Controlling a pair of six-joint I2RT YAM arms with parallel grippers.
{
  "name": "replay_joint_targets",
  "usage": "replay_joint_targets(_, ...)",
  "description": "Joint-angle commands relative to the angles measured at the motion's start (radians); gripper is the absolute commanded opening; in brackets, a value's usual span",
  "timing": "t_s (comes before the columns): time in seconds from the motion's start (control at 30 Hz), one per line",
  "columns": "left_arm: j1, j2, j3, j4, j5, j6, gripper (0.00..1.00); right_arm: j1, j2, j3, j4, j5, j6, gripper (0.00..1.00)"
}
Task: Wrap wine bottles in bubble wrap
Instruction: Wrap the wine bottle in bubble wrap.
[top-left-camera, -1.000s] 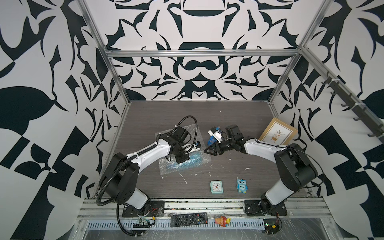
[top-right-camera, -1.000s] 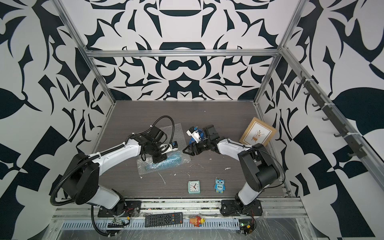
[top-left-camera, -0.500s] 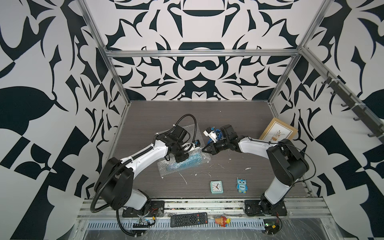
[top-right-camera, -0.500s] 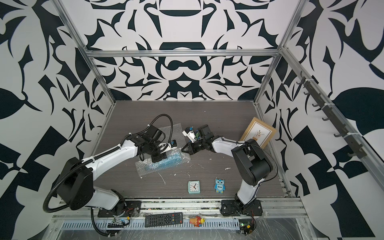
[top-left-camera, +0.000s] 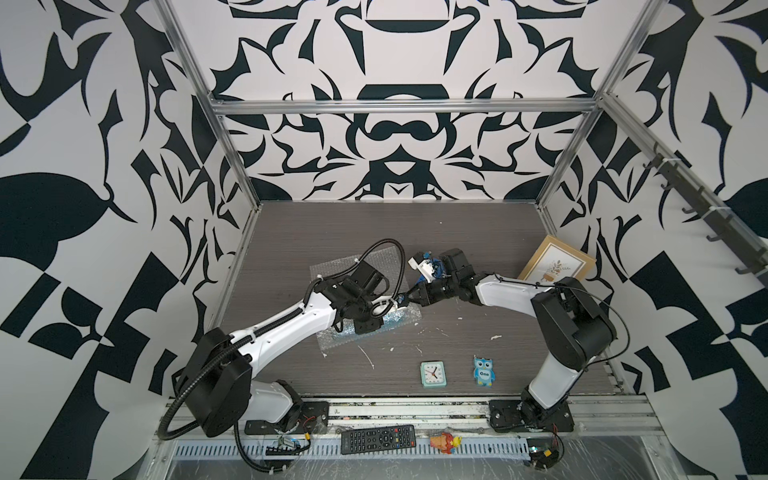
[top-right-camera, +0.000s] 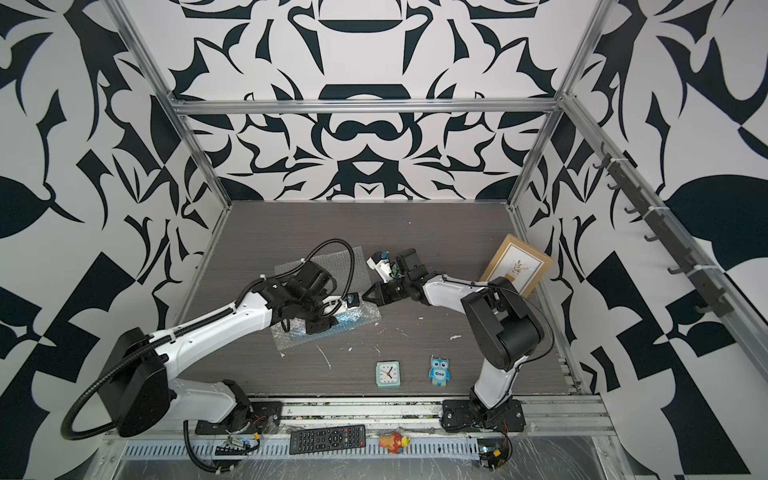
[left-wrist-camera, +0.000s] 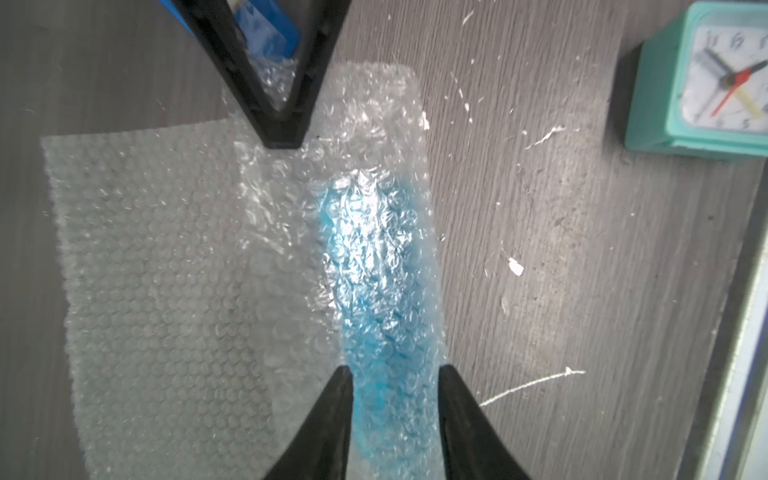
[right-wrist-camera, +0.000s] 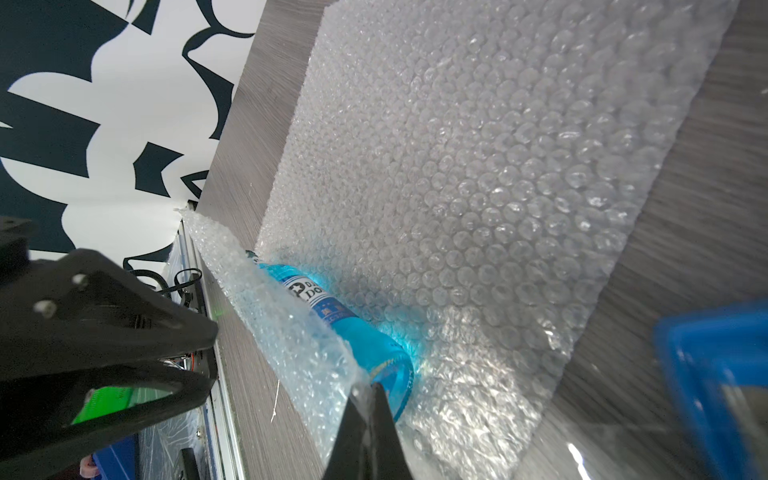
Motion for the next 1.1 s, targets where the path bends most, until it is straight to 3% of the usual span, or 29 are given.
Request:
replay_joint_targets(0.0, 0.002, 0.042, -0.015, 0.028, -0.015, 0.011, 0.43, 0.003, 0.011, 0.036, 0.002, 0.011, 0.015, 0.00)
replay_joint_targets(0.33, 0.002, 0.110, -0.057, 0.117, -0.012, 0.044, 0.56, 0.005, -0.001, 0.040, -0.021, 0.047, 0.005, 0.00)
replay_joint_targets(0.5, 0.002, 0.148, -0.063, 0.106, 0.019, 0.041, 0.61, 0.004, 0.000, 0.046, -0.028, 0.048, 0.001, 0.07)
replay_joint_targets(0.67, 0.005, 0.198, -0.050, 0.079, 0.030, 0.038, 0.57, 0.004, -0.029, 0.046, -0.030, 0.061, -0.006, 0.24)
replay_joint_targets(0.8, 0.014, 0.229, -0.043, 0.068, 0.038, 0.037, 0.52, 0.003, -0.090, 0.037, -0.045, 0.104, -0.034, 0.43)
replay_joint_targets(1.07, 0.063, 0.251, 0.010, -0.012, 0.162, 0.037, 0.36, 0.003, -0.338, -0.091, -0.070, 0.269, -0.249, 0.55)
